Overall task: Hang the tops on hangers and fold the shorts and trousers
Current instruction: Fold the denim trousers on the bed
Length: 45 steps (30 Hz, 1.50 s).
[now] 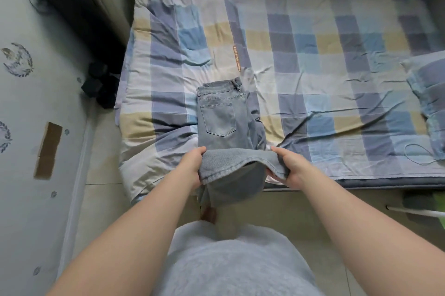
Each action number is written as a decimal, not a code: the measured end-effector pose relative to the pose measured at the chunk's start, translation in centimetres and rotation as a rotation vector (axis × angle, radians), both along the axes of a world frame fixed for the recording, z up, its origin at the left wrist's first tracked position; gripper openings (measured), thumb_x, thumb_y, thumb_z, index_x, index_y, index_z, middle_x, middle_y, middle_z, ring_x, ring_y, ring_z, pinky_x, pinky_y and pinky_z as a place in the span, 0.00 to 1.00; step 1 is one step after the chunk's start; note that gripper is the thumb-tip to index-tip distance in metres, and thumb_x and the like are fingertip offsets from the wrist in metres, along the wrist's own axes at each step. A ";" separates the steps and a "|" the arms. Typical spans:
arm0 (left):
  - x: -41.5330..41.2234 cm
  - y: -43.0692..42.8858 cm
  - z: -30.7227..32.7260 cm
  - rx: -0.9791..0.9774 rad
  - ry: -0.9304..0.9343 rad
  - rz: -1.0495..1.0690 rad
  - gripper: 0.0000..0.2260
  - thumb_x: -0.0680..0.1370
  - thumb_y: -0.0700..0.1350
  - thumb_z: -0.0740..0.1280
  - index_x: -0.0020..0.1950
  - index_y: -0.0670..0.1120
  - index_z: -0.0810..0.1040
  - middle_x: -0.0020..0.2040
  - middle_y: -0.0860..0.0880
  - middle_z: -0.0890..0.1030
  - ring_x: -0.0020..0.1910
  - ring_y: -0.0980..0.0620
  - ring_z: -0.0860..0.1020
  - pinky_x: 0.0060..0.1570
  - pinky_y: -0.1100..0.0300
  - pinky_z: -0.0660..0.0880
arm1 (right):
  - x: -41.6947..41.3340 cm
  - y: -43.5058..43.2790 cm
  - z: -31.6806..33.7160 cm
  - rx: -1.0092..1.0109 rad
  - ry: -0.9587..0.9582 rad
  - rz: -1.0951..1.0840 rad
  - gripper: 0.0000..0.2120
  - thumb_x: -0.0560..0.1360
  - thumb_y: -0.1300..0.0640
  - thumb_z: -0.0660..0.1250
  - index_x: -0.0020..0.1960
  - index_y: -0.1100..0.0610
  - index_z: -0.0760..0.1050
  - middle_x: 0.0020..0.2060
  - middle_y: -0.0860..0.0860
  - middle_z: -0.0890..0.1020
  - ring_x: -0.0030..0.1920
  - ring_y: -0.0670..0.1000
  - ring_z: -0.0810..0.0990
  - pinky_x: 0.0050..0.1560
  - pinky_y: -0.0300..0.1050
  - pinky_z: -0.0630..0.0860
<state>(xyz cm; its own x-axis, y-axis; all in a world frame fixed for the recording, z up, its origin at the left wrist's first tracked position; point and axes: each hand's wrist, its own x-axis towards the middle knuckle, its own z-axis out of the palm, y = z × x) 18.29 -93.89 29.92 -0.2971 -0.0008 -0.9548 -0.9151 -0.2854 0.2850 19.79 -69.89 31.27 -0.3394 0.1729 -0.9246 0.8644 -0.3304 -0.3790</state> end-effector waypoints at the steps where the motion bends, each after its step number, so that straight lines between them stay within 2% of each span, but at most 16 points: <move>1: -1.7 -0.1 -0.6 -0.002 -0.010 0.010 0.16 0.82 0.49 0.63 0.67 0.42 0.77 0.60 0.42 0.83 0.56 0.42 0.82 0.53 0.49 0.79 | -1.8 -0.2 -0.6 -0.003 -0.017 -0.012 0.07 0.80 0.55 0.68 0.52 0.59 0.79 0.34 0.55 0.85 0.28 0.52 0.84 0.27 0.43 0.80; 3: -5.2 -0.3 -1.9 0.003 -0.033 0.017 0.14 0.83 0.49 0.62 0.63 0.43 0.79 0.55 0.44 0.85 0.49 0.44 0.84 0.49 0.51 0.81 | -5.5 -0.4 -1.9 -0.011 -0.046 -0.011 0.08 0.81 0.54 0.67 0.49 0.59 0.79 0.32 0.54 0.85 0.27 0.51 0.83 0.27 0.44 0.81; 6: -10.2 -0.3 -4.2 0.006 -0.071 0.016 0.10 0.83 0.49 0.60 0.53 0.45 0.79 0.37 0.46 0.85 0.30 0.48 0.83 0.25 0.60 0.78 | -11.0 -0.5 -4.6 -0.012 -0.074 -0.004 0.08 0.80 0.52 0.68 0.46 0.57 0.78 0.29 0.52 0.84 0.27 0.50 0.82 0.30 0.44 0.81; 7: -11.8 -0.4 -5.1 -0.011 -0.080 0.018 0.10 0.83 0.48 0.60 0.51 0.46 0.78 0.34 0.47 0.84 0.27 0.48 0.82 0.23 0.61 0.76 | -12.7 -0.5 -5.6 -0.017 -0.082 0.001 0.08 0.80 0.52 0.68 0.47 0.56 0.77 0.30 0.52 0.84 0.29 0.49 0.82 0.31 0.44 0.82; 12: -20.1 -0.2 -11.0 -0.130 -0.051 -0.017 0.07 0.81 0.48 0.60 0.56 0.50 0.75 0.50 0.49 0.81 0.46 0.48 0.78 0.48 0.57 0.72 | -21.2 -0.3 -11.9 -0.066 -0.105 0.009 0.09 0.80 0.51 0.68 0.44 0.55 0.77 0.35 0.53 0.82 0.34 0.50 0.81 0.31 0.46 0.82; 15: -24.9 0.1 -14.5 -0.151 -0.040 0.006 0.05 0.81 0.46 0.60 0.52 0.51 0.75 0.43 0.51 0.79 0.38 0.52 0.77 0.38 0.61 0.70 | -25.9 -0.2 -16.0 -0.078 -0.092 0.031 0.12 0.81 0.51 0.66 0.41 0.55 0.77 0.28 0.52 0.82 0.27 0.49 0.81 0.31 0.45 0.81; 18: -28.5 0.5 -18.2 -0.165 -0.043 0.060 0.05 0.81 0.46 0.60 0.53 0.51 0.75 0.37 0.53 0.76 0.29 0.55 0.72 0.27 0.67 0.67 | -29.8 -0.2 -20.1 -0.101 -0.054 0.003 0.11 0.81 0.51 0.65 0.42 0.55 0.77 0.32 0.51 0.83 0.32 0.49 0.81 0.34 0.44 0.82; 20: -29.5 0.9 -20.6 -0.129 0.000 0.070 0.10 0.82 0.47 0.57 0.58 0.51 0.77 0.39 0.52 0.81 0.31 0.54 0.78 0.30 0.66 0.70 | -31.2 -0.2 -22.9 -0.148 -0.017 -0.014 0.10 0.81 0.50 0.64 0.46 0.55 0.78 0.43 0.51 0.83 0.44 0.51 0.82 0.49 0.48 0.83; 22: -29.9 1.5 -22.7 -0.090 0.082 0.079 0.17 0.84 0.53 0.55 0.66 0.50 0.76 0.52 0.50 0.84 0.45 0.51 0.83 0.41 0.59 0.74 | -31.5 0.0 -25.2 -0.227 0.033 -0.022 0.18 0.80 0.43 0.63 0.58 0.56 0.78 0.58 0.53 0.82 0.62 0.55 0.77 0.66 0.57 0.73; 24: -29.6 2.0 -24.2 -0.031 0.119 0.100 0.23 0.83 0.62 0.52 0.70 0.50 0.74 0.63 0.49 0.81 0.58 0.47 0.80 0.49 0.54 0.74 | -31.0 0.0 -26.9 -0.324 0.065 -0.057 0.30 0.79 0.36 0.60 0.73 0.54 0.70 0.69 0.54 0.75 0.73 0.58 0.68 0.69 0.63 0.67; 26: -28.8 2.4 -25.1 0.001 0.123 0.097 0.27 0.82 0.66 0.52 0.71 0.51 0.73 0.66 0.48 0.78 0.64 0.45 0.77 0.54 0.51 0.74 | -30.2 -0.2 -27.9 -0.393 0.068 -0.063 0.34 0.78 0.33 0.59 0.77 0.51 0.65 0.73 0.54 0.71 0.76 0.60 0.64 0.71 0.65 0.64; 31: -25.2 3.2 -25.6 0.014 0.099 0.060 0.25 0.81 0.66 0.54 0.68 0.53 0.75 0.65 0.48 0.80 0.62 0.45 0.78 0.51 0.51 0.75 | -27.4 -0.8 -28.5 -0.431 0.041 -0.102 0.33 0.78 0.33 0.59 0.77 0.50 0.65 0.73 0.54 0.72 0.75 0.56 0.67 0.67 0.64 0.66; 33: -22.9 3.5 -25.8 0.008 0.074 0.043 0.25 0.81 0.66 0.54 0.70 0.52 0.74 0.65 0.49 0.80 0.62 0.46 0.78 0.56 0.50 0.74 | -25.7 -0.8 -28.5 -0.417 0.030 -0.126 0.32 0.79 0.35 0.59 0.77 0.50 0.65 0.71 0.54 0.74 0.72 0.54 0.71 0.65 0.63 0.69; 35: -20.0 3.9 -26.2 0.010 0.041 0.021 0.25 0.82 0.65 0.55 0.70 0.52 0.73 0.64 0.49 0.81 0.62 0.48 0.79 0.59 0.49 0.73 | -23.5 -0.6 -28.7 -0.402 0.011 -0.136 0.31 0.80 0.36 0.58 0.76 0.52 0.66 0.68 0.54 0.78 0.69 0.54 0.75 0.62 0.61 0.71; 39: -13.3 4.5 -26.4 0.013 0.001 -0.037 0.19 0.83 0.62 0.56 0.67 0.54 0.75 0.59 0.51 0.84 0.57 0.51 0.81 0.56 0.52 0.75 | -18.0 -0.3 -29.3 -0.417 -0.048 -0.133 0.27 0.80 0.37 0.59 0.71 0.52 0.72 0.59 0.54 0.84 0.63 0.54 0.80 0.57 0.59 0.75; 45: -3.7 3.9 -26.9 -0.081 -0.097 -0.287 0.15 0.83 0.57 0.59 0.65 0.54 0.77 0.57 0.51 0.85 0.57 0.50 0.82 0.56 0.55 0.73 | -7.2 0.8 -31.0 -0.350 -0.219 -0.127 0.23 0.81 0.39 0.59 0.68 0.53 0.75 0.57 0.53 0.85 0.63 0.54 0.79 0.68 0.59 0.70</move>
<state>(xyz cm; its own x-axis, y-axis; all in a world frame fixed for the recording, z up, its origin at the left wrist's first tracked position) 14.59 -90.03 3.00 -0.2035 -0.0071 -0.9790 -0.9790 0.0086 0.2035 12.54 -69.07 0.29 -0.1249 -0.1363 -0.9828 0.8559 -0.5157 -0.0373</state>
